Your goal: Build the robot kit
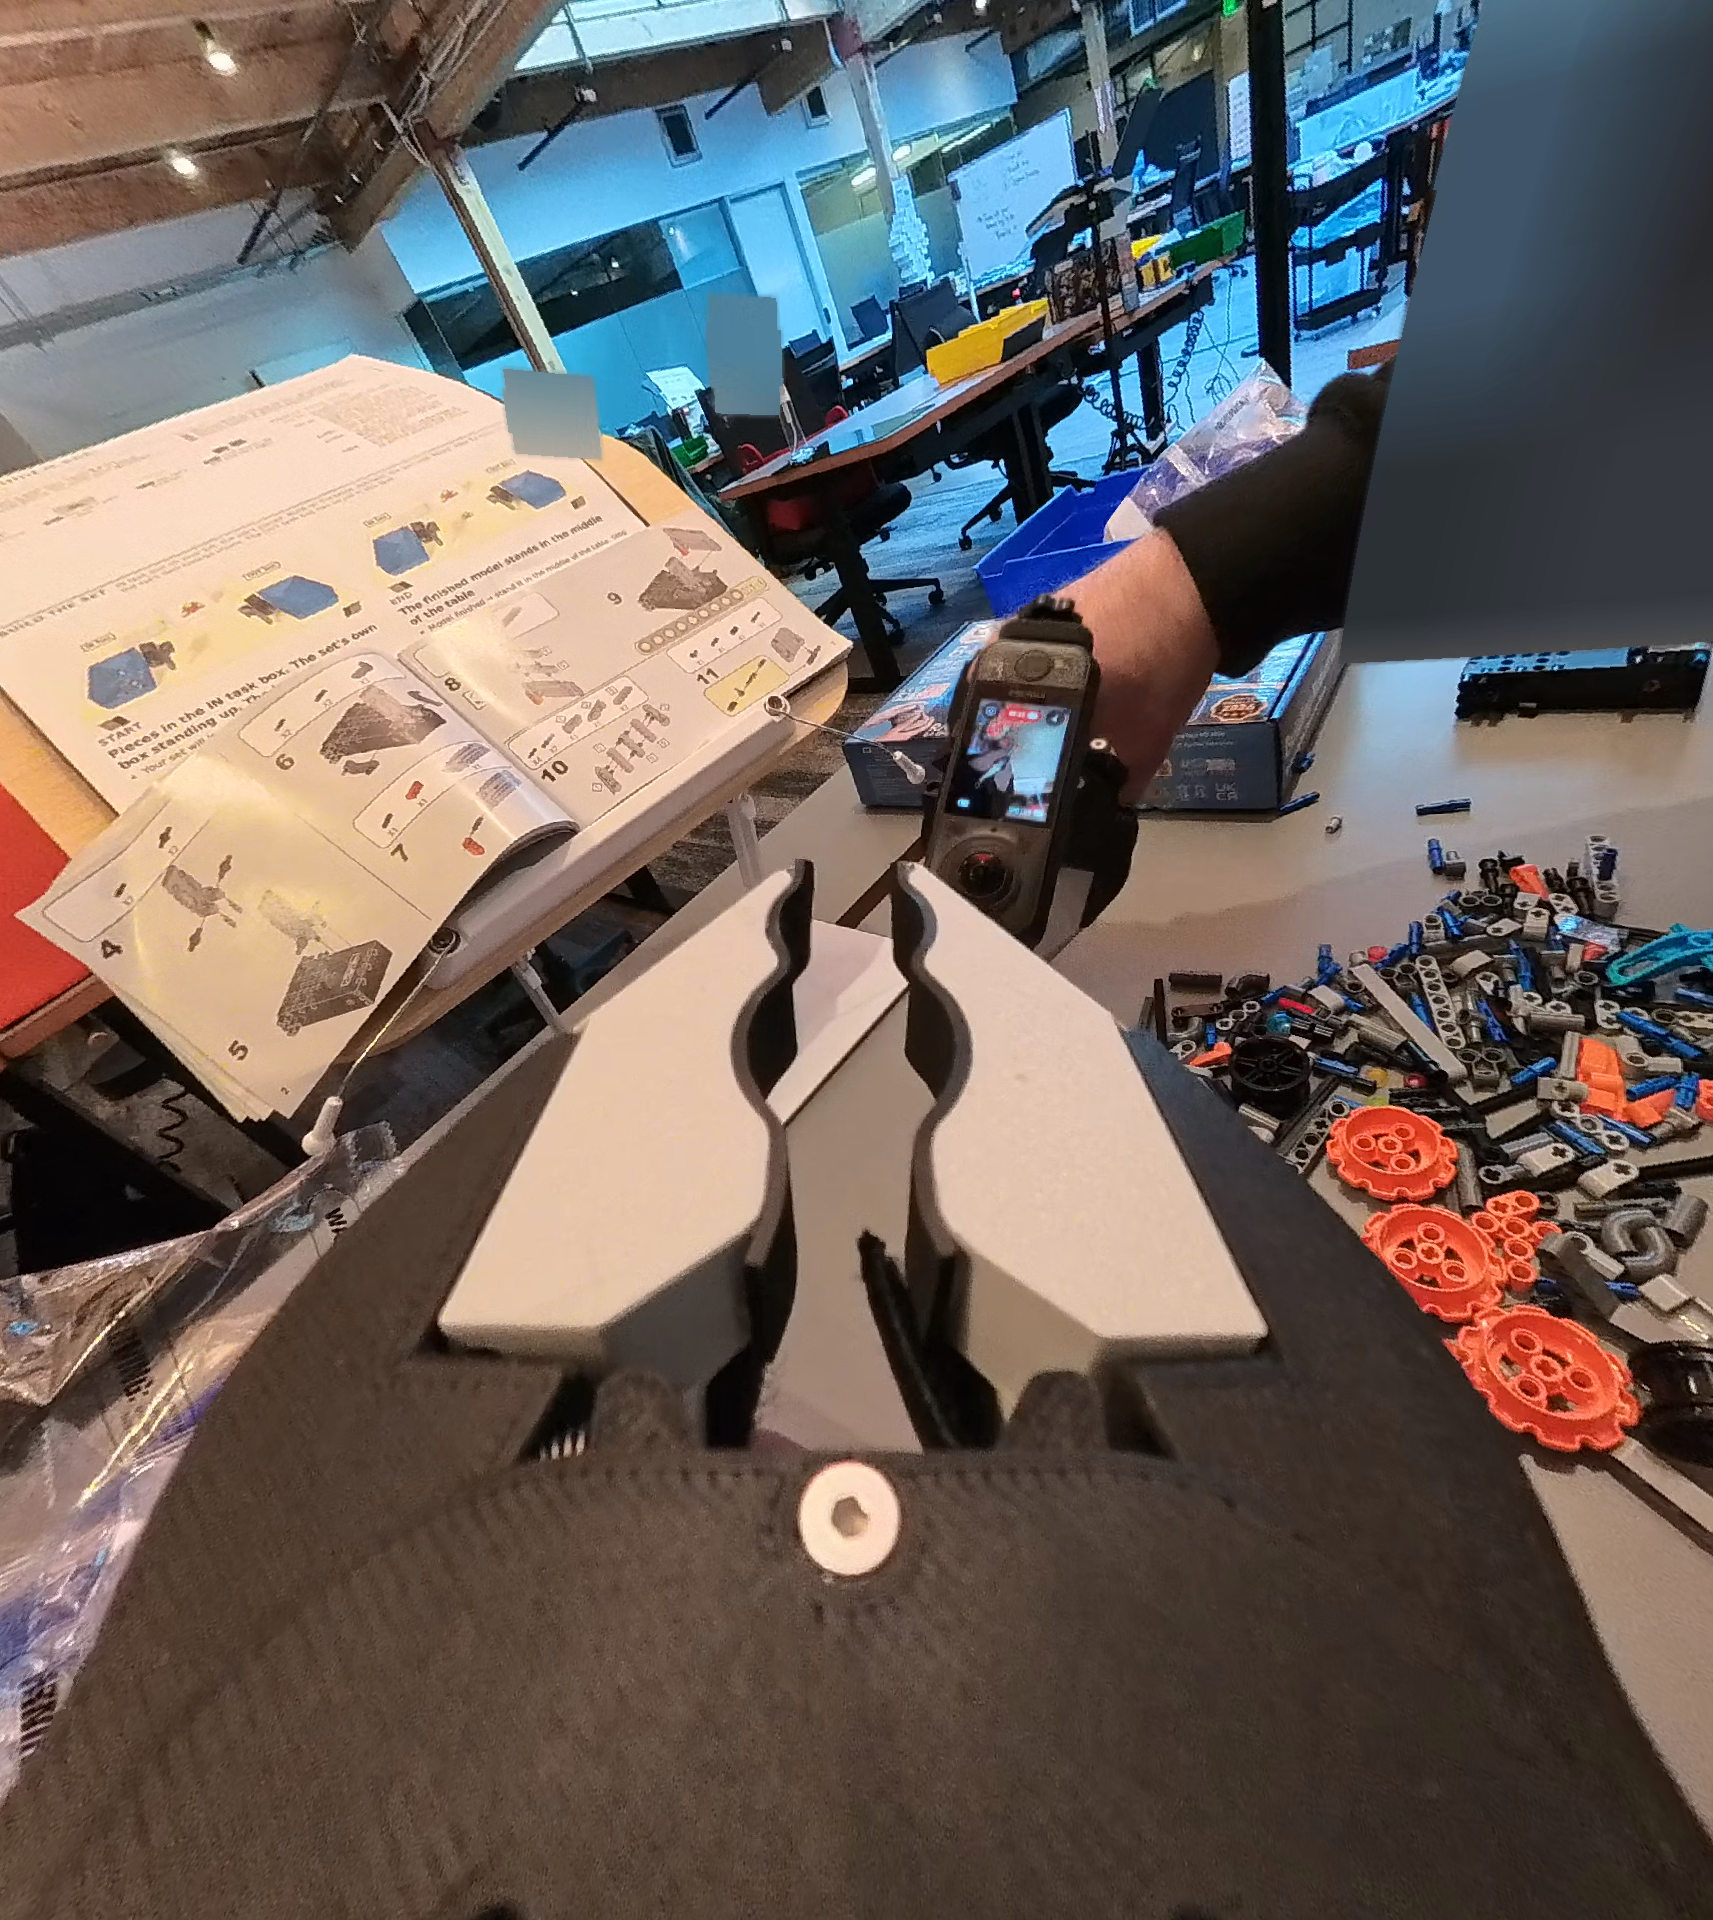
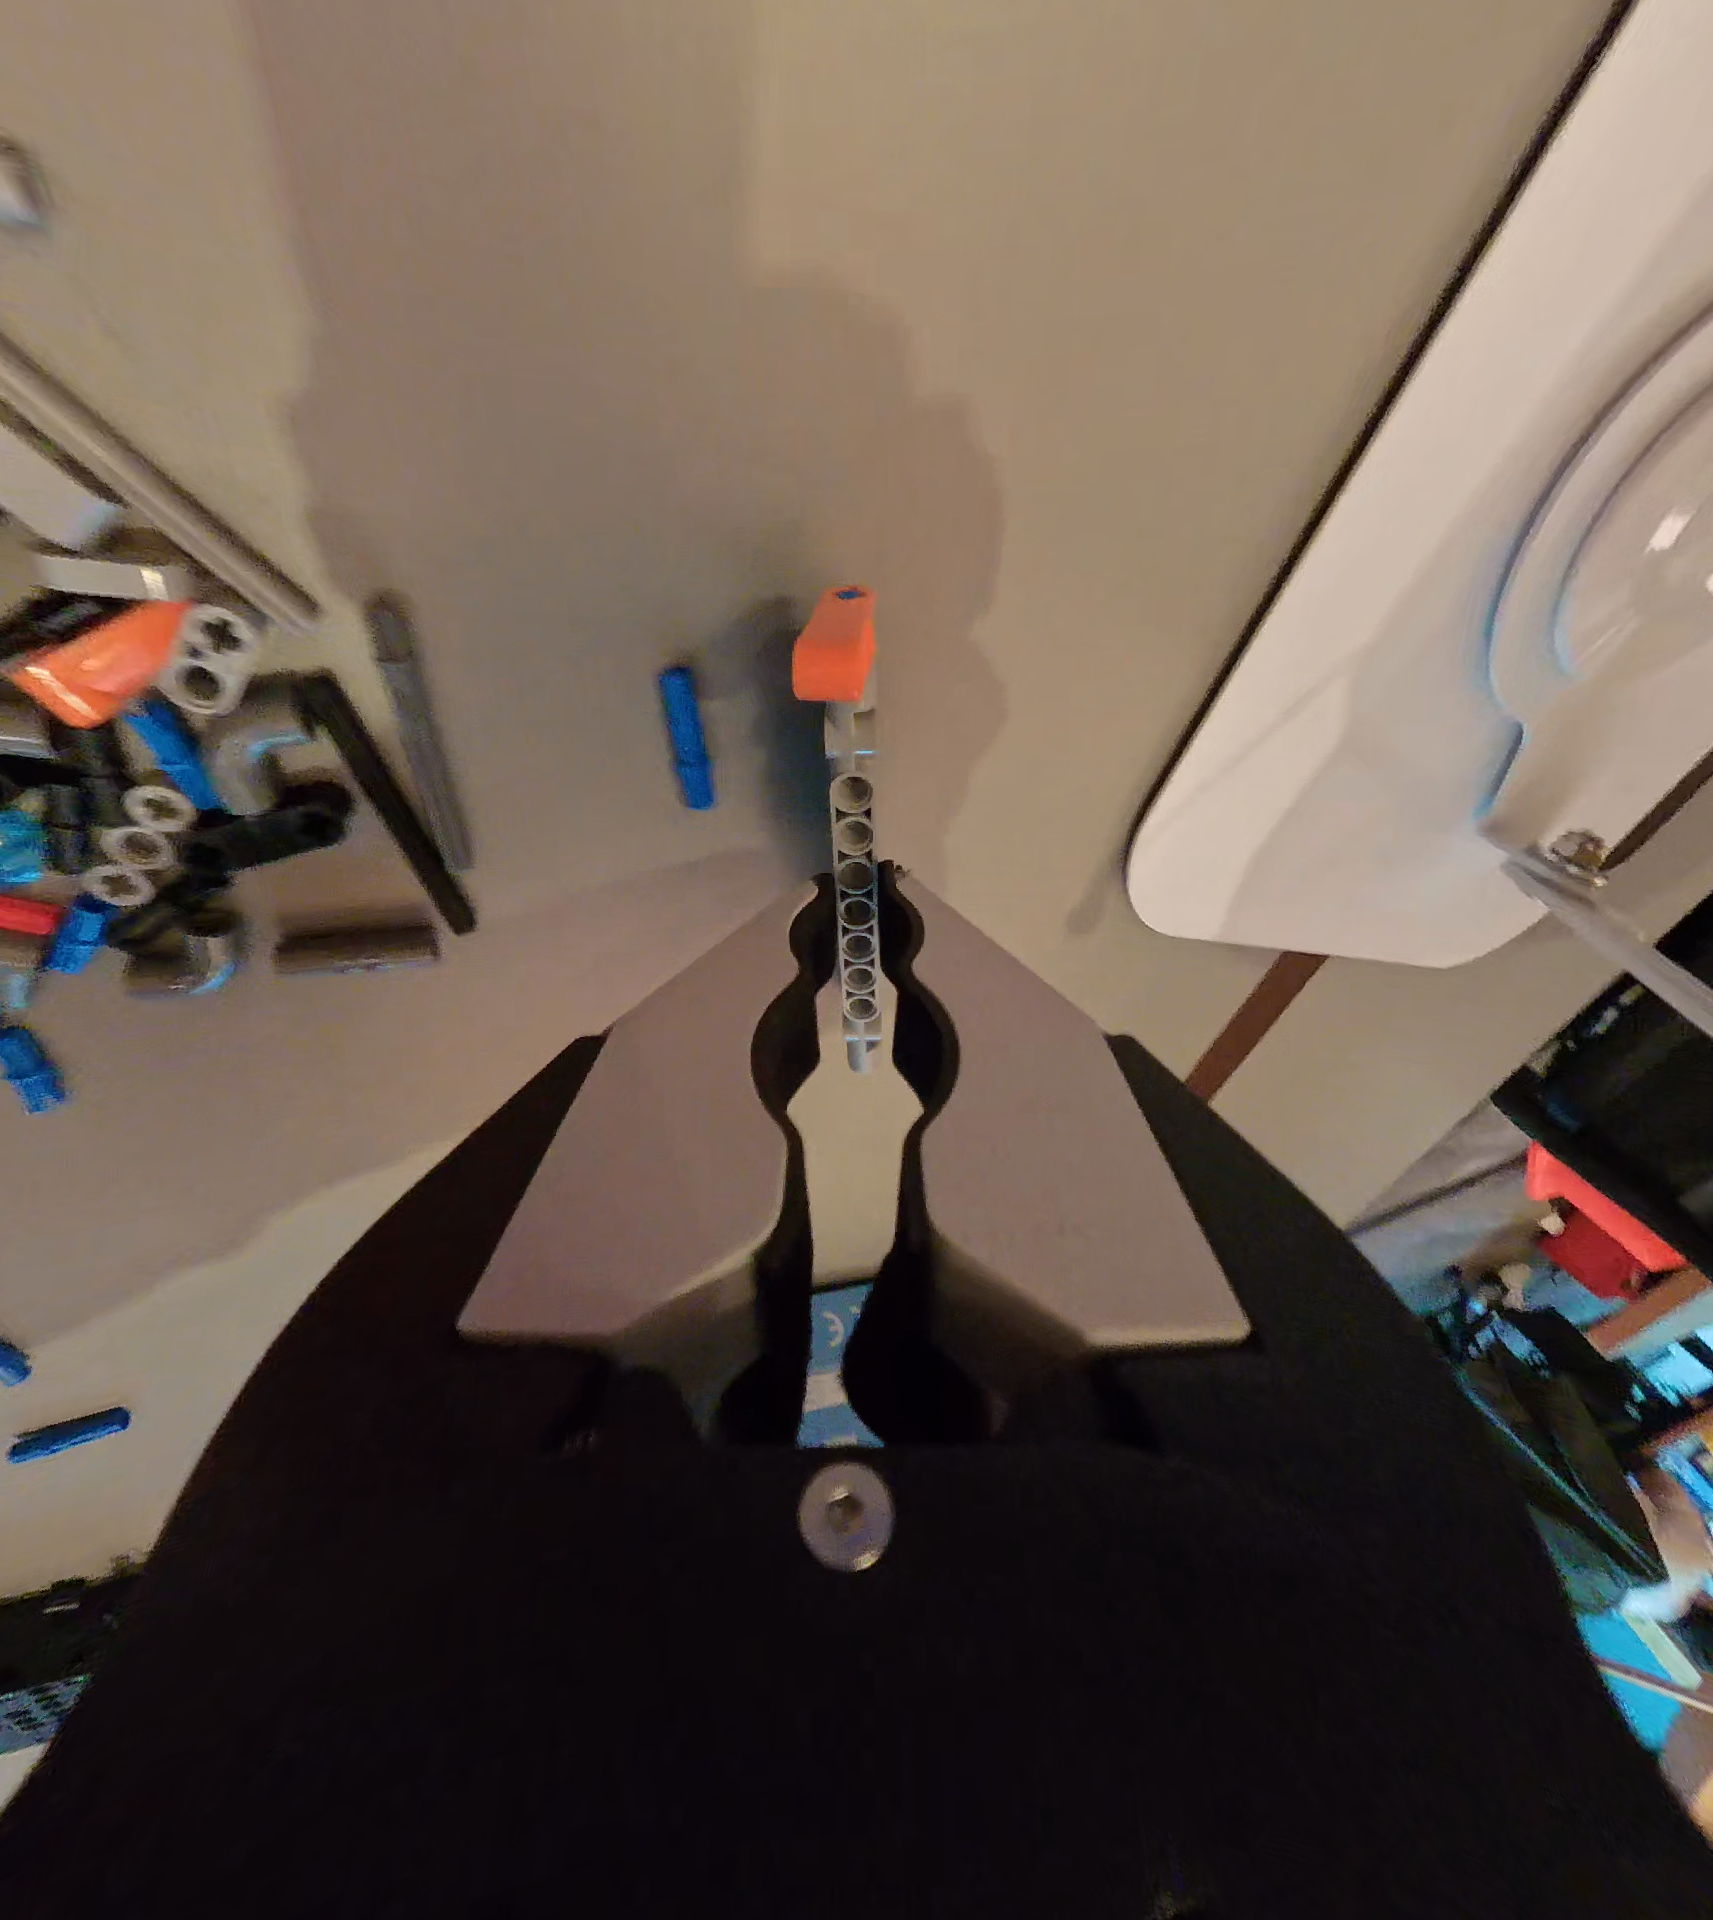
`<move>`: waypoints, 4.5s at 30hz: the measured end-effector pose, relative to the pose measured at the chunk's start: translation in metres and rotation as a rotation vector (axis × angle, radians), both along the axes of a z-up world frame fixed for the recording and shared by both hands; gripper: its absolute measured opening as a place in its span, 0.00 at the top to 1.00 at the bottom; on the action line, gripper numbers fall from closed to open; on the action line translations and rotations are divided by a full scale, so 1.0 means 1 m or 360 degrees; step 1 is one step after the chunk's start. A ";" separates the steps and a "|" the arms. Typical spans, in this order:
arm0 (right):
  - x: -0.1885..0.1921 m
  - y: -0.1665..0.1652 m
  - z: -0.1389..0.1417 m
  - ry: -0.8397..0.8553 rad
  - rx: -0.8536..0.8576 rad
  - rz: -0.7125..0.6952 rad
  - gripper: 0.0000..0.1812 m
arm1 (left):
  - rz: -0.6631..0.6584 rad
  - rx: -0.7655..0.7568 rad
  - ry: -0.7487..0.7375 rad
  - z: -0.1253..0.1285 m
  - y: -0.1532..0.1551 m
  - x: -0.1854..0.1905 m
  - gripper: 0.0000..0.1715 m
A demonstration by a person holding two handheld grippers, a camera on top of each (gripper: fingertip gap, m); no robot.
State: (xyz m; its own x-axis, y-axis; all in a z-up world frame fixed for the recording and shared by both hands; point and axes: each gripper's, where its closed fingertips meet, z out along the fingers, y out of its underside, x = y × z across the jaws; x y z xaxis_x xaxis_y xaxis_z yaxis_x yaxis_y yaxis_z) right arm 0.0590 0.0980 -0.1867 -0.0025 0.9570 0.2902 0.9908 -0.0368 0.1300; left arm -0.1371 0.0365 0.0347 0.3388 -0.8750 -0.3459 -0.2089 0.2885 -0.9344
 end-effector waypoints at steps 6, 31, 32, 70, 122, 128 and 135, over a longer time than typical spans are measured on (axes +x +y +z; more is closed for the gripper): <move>-0.013 -0.031 0.000 -0.0038 -0.0107 0.0031 0.97 | -0.0004 -0.0006 0.0017 -0.004 0.000 0.003 0.93; -0.273 -0.100 0.002 0.0166 0.0195 0.1211 0.97 | 0.0103 0.0051 -0.0085 0.021 0.012 -0.026 0.93; -0.273 -0.102 0.002 0.0144 0.0214 0.1255 0.97 | 0.0103 0.0055 -0.0083 0.021 0.012 -0.027 0.93; 0.227 -0.203 0.020 -0.0186 0.0053 -0.1506 0.97 | -0.0100 -0.0060 0.0161 -0.042 -0.014 0.031 0.93; 0.150 -0.142 0.013 -0.0063 0.0207 -0.1401 0.97 | -0.0167 -0.0042 0.0294 -0.070 -0.028 0.051 0.93; 0.159 -0.136 0.004 -0.0139 0.0209 -0.1405 0.97 | -0.0167 -0.0038 0.0298 -0.070 -0.028 0.052 0.93; 0.164 -0.130 0.006 -0.0112 0.0249 -0.1395 0.97 | -0.0165 -0.0042 0.0297 -0.071 -0.028 0.051 0.93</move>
